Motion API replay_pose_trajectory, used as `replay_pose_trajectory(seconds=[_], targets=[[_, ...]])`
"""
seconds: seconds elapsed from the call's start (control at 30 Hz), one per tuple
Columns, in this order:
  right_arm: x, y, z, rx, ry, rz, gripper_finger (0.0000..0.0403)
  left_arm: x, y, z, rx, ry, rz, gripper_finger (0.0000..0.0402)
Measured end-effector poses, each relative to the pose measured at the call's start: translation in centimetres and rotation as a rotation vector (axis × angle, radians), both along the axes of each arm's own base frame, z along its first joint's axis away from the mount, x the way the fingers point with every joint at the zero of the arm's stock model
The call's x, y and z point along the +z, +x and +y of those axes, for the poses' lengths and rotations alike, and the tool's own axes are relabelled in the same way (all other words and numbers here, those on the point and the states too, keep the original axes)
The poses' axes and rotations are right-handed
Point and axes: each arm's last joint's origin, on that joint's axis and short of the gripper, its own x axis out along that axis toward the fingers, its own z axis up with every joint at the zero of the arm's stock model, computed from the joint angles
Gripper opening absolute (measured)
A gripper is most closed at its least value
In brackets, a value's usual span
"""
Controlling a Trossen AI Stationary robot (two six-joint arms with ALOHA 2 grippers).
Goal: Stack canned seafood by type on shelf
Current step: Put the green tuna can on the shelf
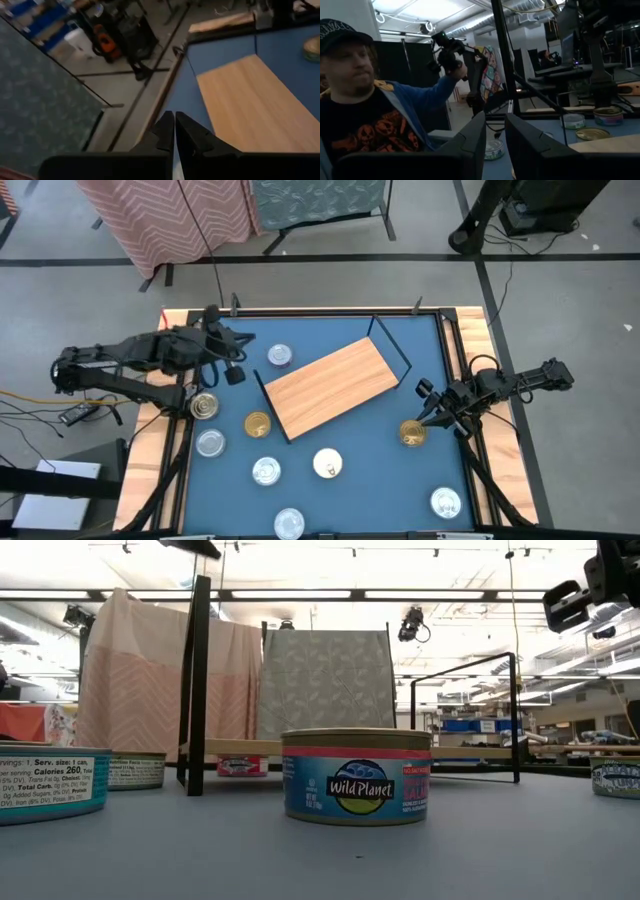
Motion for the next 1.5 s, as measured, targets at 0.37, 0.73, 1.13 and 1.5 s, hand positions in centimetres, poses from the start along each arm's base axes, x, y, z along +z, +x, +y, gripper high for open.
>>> replay_pose_trajectory(seconds=[0.37, 0.73, 1.13, 1.5], targets=[[0.2, 0.0, -0.2, -0.067, 0.039, -0.01, 0.0085, 2.8, -0.9, 1.0, 0.107, 0.229, 0.043, 0.0021], [2.2, -0.6, -0.7, -0.21, 0.066, -0.245, 0.0085, 3.6, -0.9, 2.2, 0.196, 0.388, 0.113, 0.0021], [2.9, -0.9, -1.2, -0.389, 0.049, -0.332, 0.0085, 4.3, -0.6, 2.1, 0.147, 0.33, -0.027, 0.0021], [4.0, -1.8, -1.0, -0.274, 0.031, -0.5, 0.0085, 5.1, -0.5, 2.1, 0.165, 0.323, -0.126, 0.0021]])
